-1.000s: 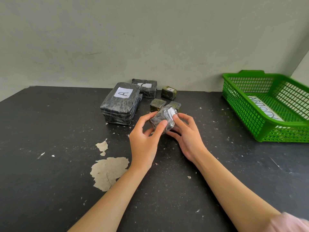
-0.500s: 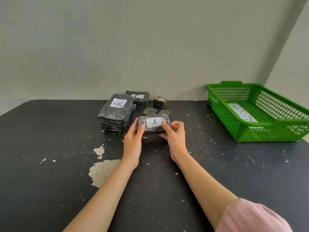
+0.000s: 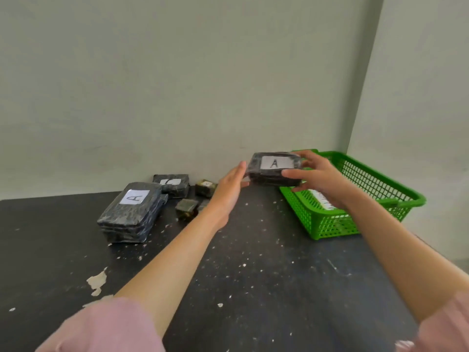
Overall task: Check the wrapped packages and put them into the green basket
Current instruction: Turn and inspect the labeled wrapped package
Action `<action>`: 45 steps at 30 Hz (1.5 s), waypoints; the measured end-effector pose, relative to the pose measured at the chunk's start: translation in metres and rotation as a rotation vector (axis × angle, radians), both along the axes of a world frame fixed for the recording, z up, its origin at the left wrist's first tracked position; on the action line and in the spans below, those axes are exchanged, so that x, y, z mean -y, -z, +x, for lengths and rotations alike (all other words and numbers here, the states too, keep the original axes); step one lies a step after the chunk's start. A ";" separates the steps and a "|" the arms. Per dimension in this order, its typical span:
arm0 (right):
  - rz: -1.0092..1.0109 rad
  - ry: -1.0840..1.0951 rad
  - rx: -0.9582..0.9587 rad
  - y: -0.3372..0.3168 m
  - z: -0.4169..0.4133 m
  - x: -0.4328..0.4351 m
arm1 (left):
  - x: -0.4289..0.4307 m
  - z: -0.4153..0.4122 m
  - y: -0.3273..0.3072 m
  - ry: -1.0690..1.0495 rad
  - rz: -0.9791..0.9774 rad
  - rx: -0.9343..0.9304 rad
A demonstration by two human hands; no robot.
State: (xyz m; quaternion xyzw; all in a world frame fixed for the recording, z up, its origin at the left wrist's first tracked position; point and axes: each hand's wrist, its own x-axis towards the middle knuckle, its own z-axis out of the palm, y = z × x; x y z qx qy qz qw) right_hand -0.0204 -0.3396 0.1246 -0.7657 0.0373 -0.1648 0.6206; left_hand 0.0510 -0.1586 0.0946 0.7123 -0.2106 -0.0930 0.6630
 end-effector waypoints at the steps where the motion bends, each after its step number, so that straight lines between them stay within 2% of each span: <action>1: -0.031 0.086 -0.004 -0.004 -0.001 0.022 | 0.018 0.002 0.001 0.008 0.015 0.017; 3: -0.153 0.235 -0.046 -0.007 -0.003 0.063 | 0.048 0.006 0.006 0.008 0.073 0.072; 6: -0.493 0.338 -0.187 -0.003 -0.004 0.114 | 0.080 0.018 0.017 0.000 0.213 0.108; 11: -0.892 0.274 -0.457 0.006 0.031 0.169 | 0.120 0.061 0.025 -0.010 0.261 0.090; 13: -0.964 0.220 -0.507 0.005 0.058 0.178 | 0.134 0.082 0.027 -0.022 0.280 0.076; 17: -0.905 0.113 -0.550 0.016 0.118 0.193 | 0.153 0.113 0.038 -0.009 0.336 0.077; 23: -0.728 0.038 -0.644 0.027 0.169 0.214 | 0.159 0.126 0.052 0.009 0.279 0.025; 31: -0.587 0.204 -0.584 0.050 0.180 0.214 | 0.159 0.124 0.058 -0.021 0.274 0.022; 35: -0.602 0.222 -0.580 0.054 0.173 0.212 | 0.159 0.121 0.057 -0.004 0.253 0.013; 37: -0.728 0.235 -0.598 0.052 0.164 0.209 | 0.160 0.120 0.055 -0.008 0.256 0.012; 40: -0.809 0.289 -0.497 0.035 0.148 0.192 | 0.159 0.122 0.048 -0.004 0.274 -0.015; 42: -0.760 0.307 -0.378 0.019 0.136 0.172 | 0.157 0.119 0.043 0.010 0.255 -0.045; 45: -0.685 0.308 -0.171 -0.002 0.120 0.131 | 0.145 0.106 0.031 -0.045 0.269 0.022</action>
